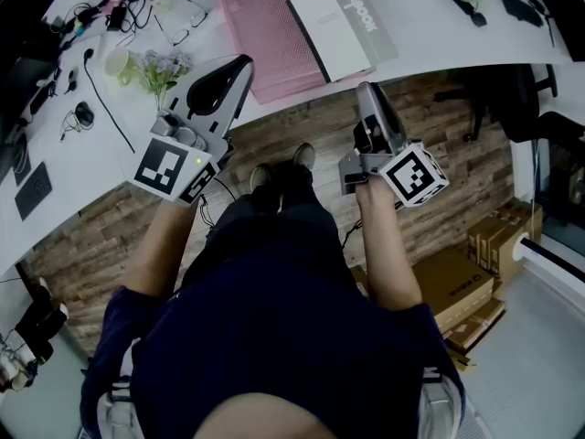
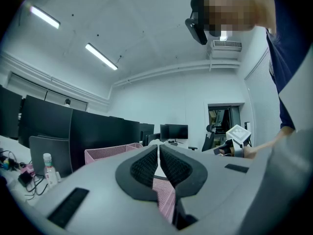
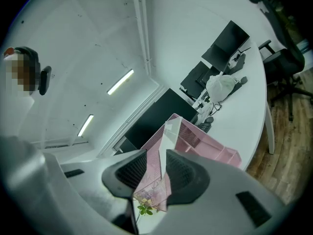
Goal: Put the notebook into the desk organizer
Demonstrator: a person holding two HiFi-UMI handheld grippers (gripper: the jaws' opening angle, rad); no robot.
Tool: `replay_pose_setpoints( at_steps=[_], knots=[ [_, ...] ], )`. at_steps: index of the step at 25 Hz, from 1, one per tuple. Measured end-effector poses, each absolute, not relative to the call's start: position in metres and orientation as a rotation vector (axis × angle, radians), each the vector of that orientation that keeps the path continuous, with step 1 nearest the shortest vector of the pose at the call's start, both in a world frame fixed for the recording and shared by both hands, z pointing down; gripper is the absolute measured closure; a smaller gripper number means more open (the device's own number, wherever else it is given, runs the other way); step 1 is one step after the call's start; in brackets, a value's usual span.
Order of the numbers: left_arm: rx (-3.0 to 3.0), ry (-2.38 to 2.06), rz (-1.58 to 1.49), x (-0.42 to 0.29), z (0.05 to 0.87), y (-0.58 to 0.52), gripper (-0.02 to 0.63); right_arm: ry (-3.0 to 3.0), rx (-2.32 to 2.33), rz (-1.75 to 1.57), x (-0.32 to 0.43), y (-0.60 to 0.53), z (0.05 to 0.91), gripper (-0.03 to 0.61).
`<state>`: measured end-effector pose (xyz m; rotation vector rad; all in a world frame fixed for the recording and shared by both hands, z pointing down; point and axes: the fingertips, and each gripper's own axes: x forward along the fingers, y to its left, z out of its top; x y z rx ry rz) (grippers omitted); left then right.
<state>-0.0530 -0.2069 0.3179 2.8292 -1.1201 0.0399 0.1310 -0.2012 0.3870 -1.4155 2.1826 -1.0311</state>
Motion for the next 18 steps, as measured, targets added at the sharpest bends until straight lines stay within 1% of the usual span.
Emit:
replay_pose_setpoints(
  at_steps=[11,18],
  knots=[
    [2.835,-1.127,0.023,-0.059,0.313,-0.198,0.575,2.213,-1.4,-0.998,0.122,-0.192,0.377,0.471],
    [2.837,-1.126,0.014,-0.06,0.311,-0.194,0.575,2.242,-1.39,-0.967,0.118,-0.188,0.369,0.503]
  ],
)
